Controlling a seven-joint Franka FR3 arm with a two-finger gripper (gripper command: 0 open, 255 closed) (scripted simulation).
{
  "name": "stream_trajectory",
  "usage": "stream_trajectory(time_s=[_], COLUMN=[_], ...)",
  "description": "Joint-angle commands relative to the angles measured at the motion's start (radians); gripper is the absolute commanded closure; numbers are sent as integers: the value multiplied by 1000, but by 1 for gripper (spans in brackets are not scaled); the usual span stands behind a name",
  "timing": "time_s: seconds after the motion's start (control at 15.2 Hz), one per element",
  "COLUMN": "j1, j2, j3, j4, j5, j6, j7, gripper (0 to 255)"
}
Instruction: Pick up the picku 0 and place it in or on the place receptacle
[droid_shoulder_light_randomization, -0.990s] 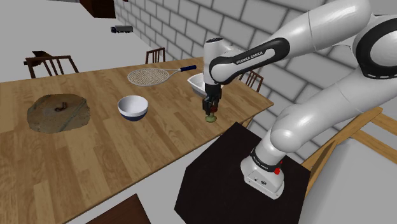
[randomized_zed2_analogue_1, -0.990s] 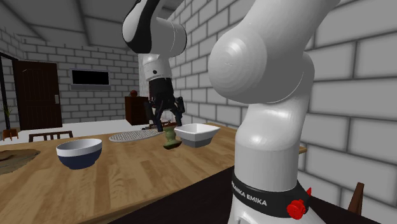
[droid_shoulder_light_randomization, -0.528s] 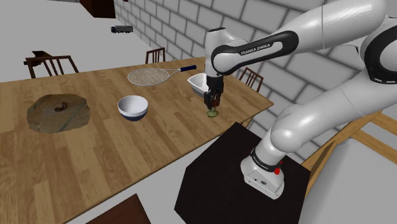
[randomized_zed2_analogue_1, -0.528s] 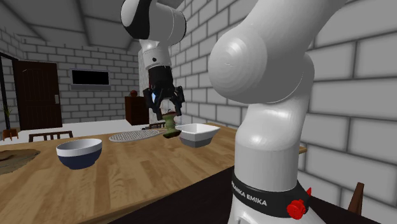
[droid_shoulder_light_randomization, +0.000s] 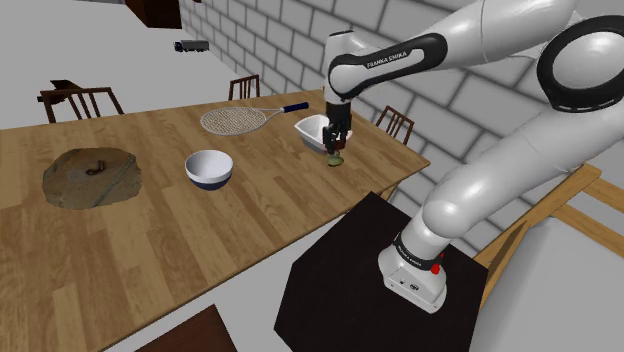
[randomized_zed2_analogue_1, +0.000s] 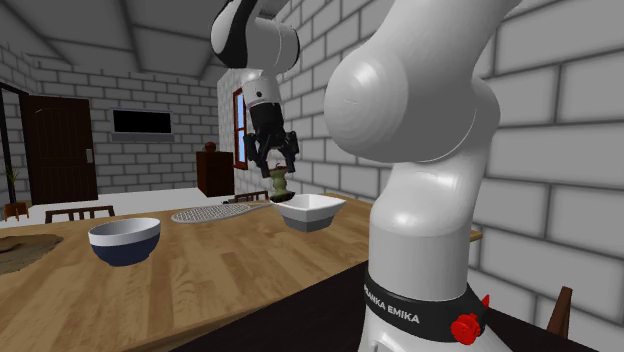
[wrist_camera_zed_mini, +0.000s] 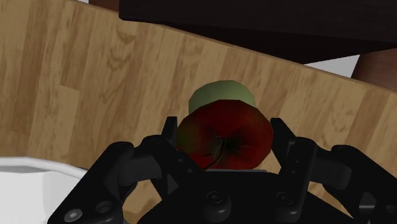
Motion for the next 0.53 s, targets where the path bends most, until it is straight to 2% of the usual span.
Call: stream_trajectory(time_s=[0.0,0.46], j1=[-19,-76], j2=[53,249], j3=[-25,-99], j4=[52,277], j5=[-15,-31], j6=[6,-7], j7=[-37,-165], gripper=[255,255])
